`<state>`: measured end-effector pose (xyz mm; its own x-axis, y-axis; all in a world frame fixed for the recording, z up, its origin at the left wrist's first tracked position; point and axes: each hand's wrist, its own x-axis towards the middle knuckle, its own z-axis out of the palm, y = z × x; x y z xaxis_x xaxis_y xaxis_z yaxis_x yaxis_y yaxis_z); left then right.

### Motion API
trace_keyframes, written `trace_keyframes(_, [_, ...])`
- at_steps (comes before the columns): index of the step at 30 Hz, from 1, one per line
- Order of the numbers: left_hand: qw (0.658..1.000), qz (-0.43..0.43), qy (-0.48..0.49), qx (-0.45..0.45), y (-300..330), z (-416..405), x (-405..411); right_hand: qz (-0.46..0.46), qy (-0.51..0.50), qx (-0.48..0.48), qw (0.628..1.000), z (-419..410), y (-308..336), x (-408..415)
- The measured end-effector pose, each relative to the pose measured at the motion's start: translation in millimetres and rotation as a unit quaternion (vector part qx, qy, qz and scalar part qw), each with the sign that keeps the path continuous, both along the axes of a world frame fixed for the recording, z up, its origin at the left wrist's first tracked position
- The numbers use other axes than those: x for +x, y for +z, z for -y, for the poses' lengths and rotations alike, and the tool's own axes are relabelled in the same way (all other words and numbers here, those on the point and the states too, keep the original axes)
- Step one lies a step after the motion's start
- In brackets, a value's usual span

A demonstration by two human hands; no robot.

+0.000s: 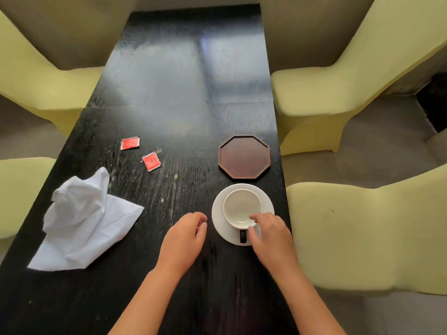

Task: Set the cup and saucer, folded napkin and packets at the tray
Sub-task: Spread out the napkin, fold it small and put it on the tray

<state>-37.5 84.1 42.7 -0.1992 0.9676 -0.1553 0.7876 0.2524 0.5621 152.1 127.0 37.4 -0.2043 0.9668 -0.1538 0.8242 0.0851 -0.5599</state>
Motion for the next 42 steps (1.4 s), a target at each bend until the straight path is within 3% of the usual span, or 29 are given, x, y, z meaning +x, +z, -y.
trace_keyframes(7, [0.990, -0.123, -0.018, 0.070, 55.5, 49.0, -27.7, 0.007, 0.151, 0.075, 0.986, 28.6, 53.5, -52.0])
trace_keyframes(16, [0.984, -0.143, 0.067, 0.084, 63.6, 115.8, -99.7, 0.036, 0.287, 0.123, 0.949, 66.0, 76.8, -141.6])
trace_keyframes(22, [0.985, -0.122, 0.103, 0.068, 41.4, 155.1, -187.1, 0.088, 0.299, 0.112, 0.944, 89.3, 66.1, -222.4])
trace_keyframes(31, [0.993, -0.074, 0.088, -0.005, -4.0, 196.7, -320.9, 0.154, 0.277, 0.020, 0.948, 127.8, 22.6, -335.4])
trace_keyframes(36, [0.993, -0.092, 0.021, -0.077, -31.0, 188.1, -350.2, 0.197, 0.240, -0.018, 0.950, 131.1, -9.3, -352.0])
trace_keyframes(42, [0.982, -0.137, -0.038, -0.125, -70.5, 155.6, -350.6, 0.214, 0.278, -0.001, 0.937, 116.3, -50.5, -371.5])
